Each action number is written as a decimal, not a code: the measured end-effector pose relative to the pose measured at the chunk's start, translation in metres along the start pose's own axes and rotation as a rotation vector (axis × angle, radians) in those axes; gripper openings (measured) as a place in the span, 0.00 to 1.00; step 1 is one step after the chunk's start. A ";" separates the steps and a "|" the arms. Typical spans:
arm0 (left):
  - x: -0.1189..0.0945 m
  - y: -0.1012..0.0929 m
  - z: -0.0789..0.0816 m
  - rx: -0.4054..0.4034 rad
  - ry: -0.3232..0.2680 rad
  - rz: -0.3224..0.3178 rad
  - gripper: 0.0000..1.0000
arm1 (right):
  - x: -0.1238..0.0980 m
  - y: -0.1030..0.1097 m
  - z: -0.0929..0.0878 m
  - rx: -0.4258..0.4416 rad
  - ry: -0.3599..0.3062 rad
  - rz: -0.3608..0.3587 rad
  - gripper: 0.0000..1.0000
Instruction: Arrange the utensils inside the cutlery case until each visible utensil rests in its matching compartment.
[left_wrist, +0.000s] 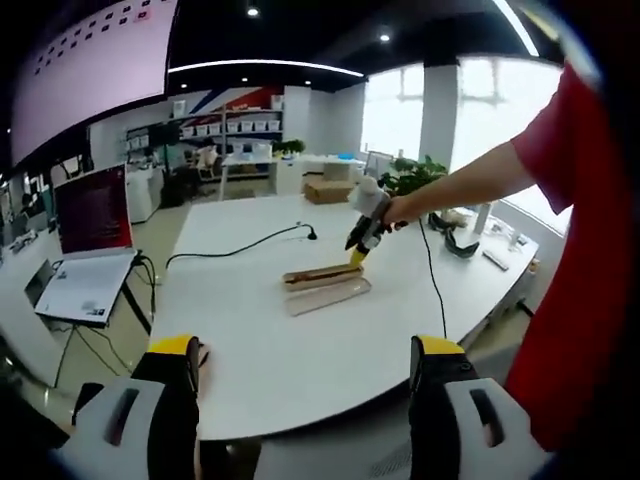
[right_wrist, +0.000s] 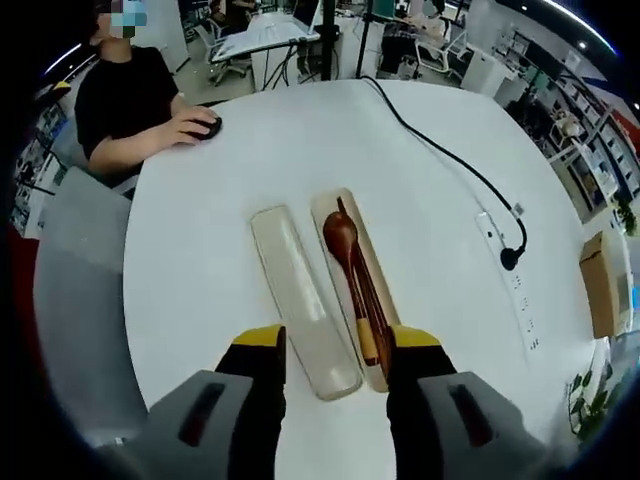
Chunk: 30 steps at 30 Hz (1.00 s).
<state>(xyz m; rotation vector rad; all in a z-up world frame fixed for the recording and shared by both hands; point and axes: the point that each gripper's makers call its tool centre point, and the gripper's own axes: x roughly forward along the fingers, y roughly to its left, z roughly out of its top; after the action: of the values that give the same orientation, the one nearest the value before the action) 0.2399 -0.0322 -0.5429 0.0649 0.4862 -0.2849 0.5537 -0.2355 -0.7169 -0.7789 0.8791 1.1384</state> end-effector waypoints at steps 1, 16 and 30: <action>-0.001 -0.002 0.001 0.013 0.002 0.002 0.89 | -0.002 0.000 0.000 0.010 -0.013 -0.004 0.40; -0.019 0.002 -0.006 0.081 0.039 0.048 0.92 | -0.067 0.034 -0.020 -0.005 -0.184 -0.098 0.40; 0.059 0.026 -0.013 0.234 0.158 -0.158 0.95 | -0.079 0.045 -0.063 0.281 -0.265 -0.139 0.47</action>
<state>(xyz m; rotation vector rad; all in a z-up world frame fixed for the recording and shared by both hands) 0.2910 -0.0206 -0.5818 0.2799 0.6146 -0.4933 0.4846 -0.3131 -0.6782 -0.4392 0.7295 0.9443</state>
